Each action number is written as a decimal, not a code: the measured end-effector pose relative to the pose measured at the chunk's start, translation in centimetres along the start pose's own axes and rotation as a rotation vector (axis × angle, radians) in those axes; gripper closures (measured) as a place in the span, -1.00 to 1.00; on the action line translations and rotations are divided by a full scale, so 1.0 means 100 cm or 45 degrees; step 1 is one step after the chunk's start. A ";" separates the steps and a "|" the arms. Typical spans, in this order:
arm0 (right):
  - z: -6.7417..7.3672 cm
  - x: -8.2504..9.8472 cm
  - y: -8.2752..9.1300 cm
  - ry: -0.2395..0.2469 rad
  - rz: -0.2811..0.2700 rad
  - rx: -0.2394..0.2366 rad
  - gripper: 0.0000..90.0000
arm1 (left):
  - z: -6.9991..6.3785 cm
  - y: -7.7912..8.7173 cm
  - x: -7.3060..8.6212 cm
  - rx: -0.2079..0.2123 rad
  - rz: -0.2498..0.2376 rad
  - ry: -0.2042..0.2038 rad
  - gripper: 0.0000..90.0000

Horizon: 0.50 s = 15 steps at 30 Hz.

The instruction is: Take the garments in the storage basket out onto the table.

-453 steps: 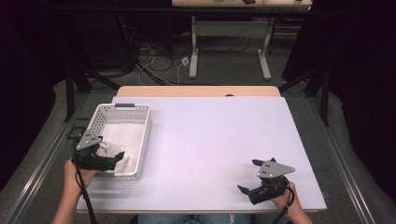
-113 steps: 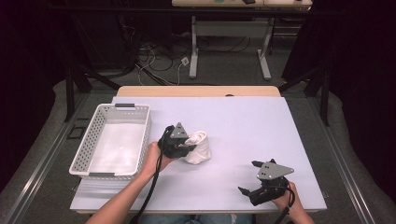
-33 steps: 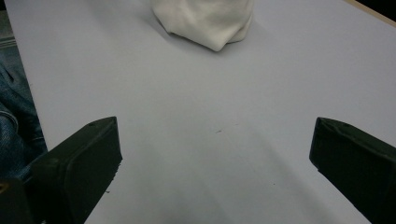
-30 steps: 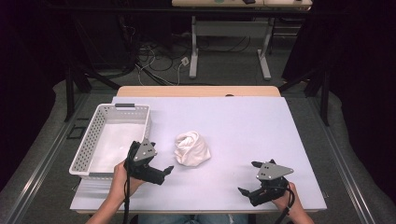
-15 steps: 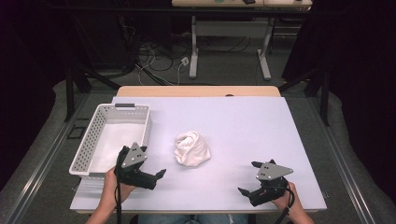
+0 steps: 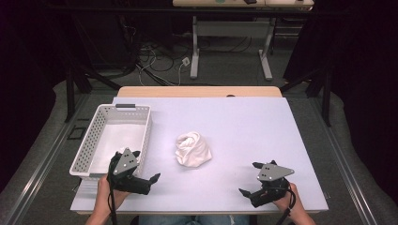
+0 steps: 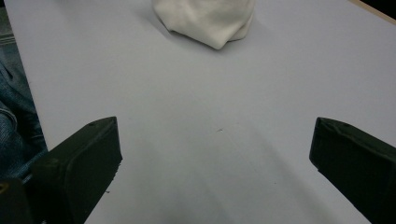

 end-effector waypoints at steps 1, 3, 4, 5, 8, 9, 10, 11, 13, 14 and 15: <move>0.000 0.000 0.000 -0.001 0.000 -0.002 -0.96 | 0.000 0.001 0.001 -0.004 0.004 -0.005 -1.00; 0.000 0.000 0.000 -0.002 0.000 -0.007 -0.96 | 0.000 0.002 0.003 -0.010 0.000 -0.005 -1.00; 0.000 0.000 0.000 -0.002 0.001 -0.007 -0.96 | 0.000 0.003 0.004 -0.012 0.001 -0.008 -1.00; 0.000 0.000 0.000 -0.002 0.001 -0.007 -0.96 | 0.000 0.003 0.006 -0.015 -0.004 -0.001 -1.00; 0.000 0.000 0.000 -0.001 0.006 -0.011 -0.96 | 0.000 0.005 0.009 -0.022 0.000 -0.010 -1.00; 0.000 0.000 0.000 -0.001 0.006 -0.011 -0.96 | 0.000 0.006 0.010 -0.025 0.000 -0.007 -1.00; 0.000 0.000 0.000 -0.002 0.006 -0.012 -0.96 | 0.000 0.007 0.010 -0.027 -0.002 -0.010 -1.00; 0.000 0.000 -0.001 -0.002 0.006 -0.012 -0.96 | 0.001 0.008 0.011 -0.029 0.000 -0.007 -1.00; 0.000 0.000 -0.001 -0.001 0.009 -0.009 -0.96 | 0.001 0.010 0.013 -0.033 -0.005 -0.001 -1.00; 0.000 0.000 -0.001 0.000 0.008 -0.009 -0.96 | 0.002 0.011 0.014 -0.034 -0.002 0.000 -1.00; 0.000 0.000 -0.001 -0.001 0.005 -0.010 -0.96 | 0.002 0.012 0.015 -0.035 -0.007 0.000 -1.00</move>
Point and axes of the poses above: each handheld gripper's, and its own axes: y roughly backward along the jaws, x roughly out of its underside, z roughly to its left, the point moved 1 cm from there along -y, roughly forward along the jaws, and after that the axes turned 12 degrees about y, right-handed, at the moved point
